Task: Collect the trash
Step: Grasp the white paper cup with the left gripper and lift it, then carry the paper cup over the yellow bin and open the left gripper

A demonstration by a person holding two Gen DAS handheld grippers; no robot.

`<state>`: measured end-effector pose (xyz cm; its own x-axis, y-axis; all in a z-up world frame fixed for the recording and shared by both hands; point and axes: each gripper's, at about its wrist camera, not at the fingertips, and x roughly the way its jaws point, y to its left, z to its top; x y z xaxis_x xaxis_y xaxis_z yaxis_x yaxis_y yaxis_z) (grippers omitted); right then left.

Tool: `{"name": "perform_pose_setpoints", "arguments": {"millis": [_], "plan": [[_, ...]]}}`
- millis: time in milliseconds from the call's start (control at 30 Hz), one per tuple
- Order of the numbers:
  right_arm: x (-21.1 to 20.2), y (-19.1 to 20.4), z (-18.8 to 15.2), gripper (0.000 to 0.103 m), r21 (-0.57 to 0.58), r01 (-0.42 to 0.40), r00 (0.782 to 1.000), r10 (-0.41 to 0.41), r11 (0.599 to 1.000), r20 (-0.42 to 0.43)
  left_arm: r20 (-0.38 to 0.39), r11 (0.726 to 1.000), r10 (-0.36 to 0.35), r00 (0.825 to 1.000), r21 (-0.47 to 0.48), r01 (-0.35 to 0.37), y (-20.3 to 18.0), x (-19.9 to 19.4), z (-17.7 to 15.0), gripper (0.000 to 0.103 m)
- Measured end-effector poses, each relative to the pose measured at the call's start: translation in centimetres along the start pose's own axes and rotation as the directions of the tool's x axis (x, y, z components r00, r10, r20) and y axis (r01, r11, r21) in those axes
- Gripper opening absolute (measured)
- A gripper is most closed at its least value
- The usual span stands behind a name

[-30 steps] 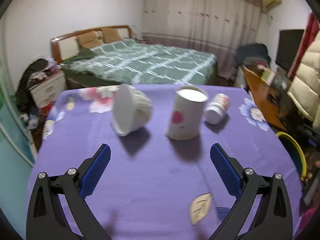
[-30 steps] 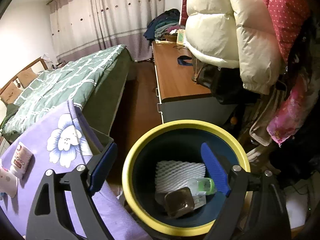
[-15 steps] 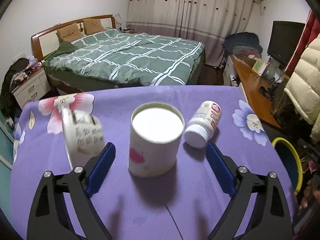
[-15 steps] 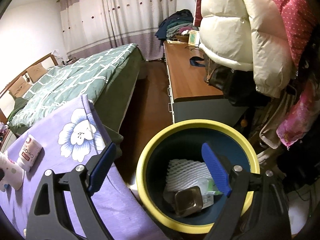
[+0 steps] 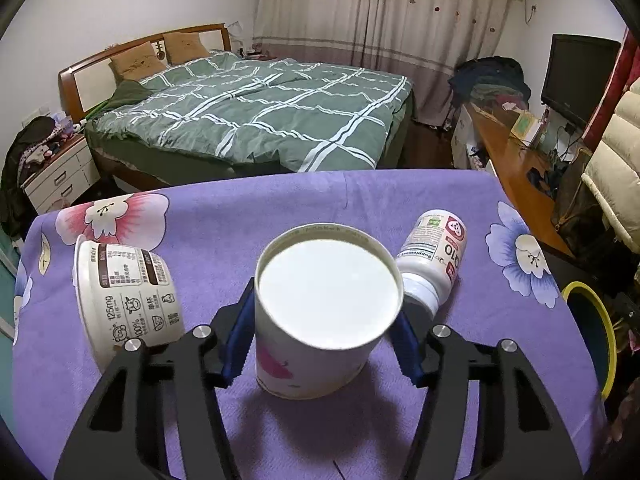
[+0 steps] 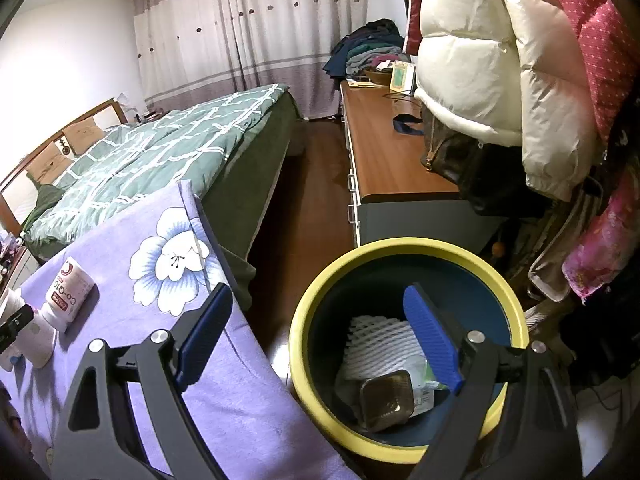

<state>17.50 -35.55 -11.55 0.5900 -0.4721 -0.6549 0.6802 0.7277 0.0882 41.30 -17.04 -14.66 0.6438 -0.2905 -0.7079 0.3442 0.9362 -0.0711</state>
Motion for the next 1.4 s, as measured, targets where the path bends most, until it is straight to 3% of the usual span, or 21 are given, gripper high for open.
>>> {"name": "perform_pose_setpoints", "arguments": {"millis": [233,400,533,667,800,1033,1233,1400], "plan": [[-0.1,0.0,0.0,0.083,0.003,0.0,1.0,0.0,1.0,0.001,0.064,0.998,0.019,0.998,0.054,-0.022,-1.4,-3.4,-0.4,0.056],[-0.2,-0.1,0.0,0.083,0.003,-0.007,1.0,0.007,1.0,-0.001,0.079,0.995,-0.04,0.996,0.093,0.033,-3.0,-7.9,-1.4,0.056],[-1.9,-1.0,-0.2,0.083,-0.011,-0.089,0.996,0.089,0.996,-0.021,0.072,0.986,-0.112,0.991,0.13,0.102,-5.5,-11.0,-2.6,0.056],[-4.0,-3.3,-1.1,0.086,-0.036,-0.064,0.998,0.064,0.997,0.004,0.046,0.969,-0.193,0.98,0.168,0.183,-9.0,-12.5,-3.9,0.056],[-5.5,-6.4,-1.6,0.086,-0.025,-0.031,0.999,0.031,0.999,0.015,0.004,0.935,-0.285,0.958,0.221,0.277,-14.2,-12.8,-4.9,0.056],[-8.3,-12.1,-1.6,0.086,0.003,0.047,0.996,-0.047,0.999,0.07,-0.082,0.872,-0.385,0.919,0.294,0.392,-24.2,-11.2,-5.9,0.057],[-10.1,-16.9,-1.3,0.086,0.076,0.096,0.988,-0.105,0.992,0.115,-0.141,0.824,-0.411,0.901,0.367,0.433,-32.5,-8.6,-6.2,0.059],[-10.9,-19.6,-0.9,0.086,0.12,0.126,0.98,-0.142,0.985,0.137,-0.185,0.812,-0.421,0.888,0.36,0.46,-36.7,-6.2,-6.1,0.059]]}}
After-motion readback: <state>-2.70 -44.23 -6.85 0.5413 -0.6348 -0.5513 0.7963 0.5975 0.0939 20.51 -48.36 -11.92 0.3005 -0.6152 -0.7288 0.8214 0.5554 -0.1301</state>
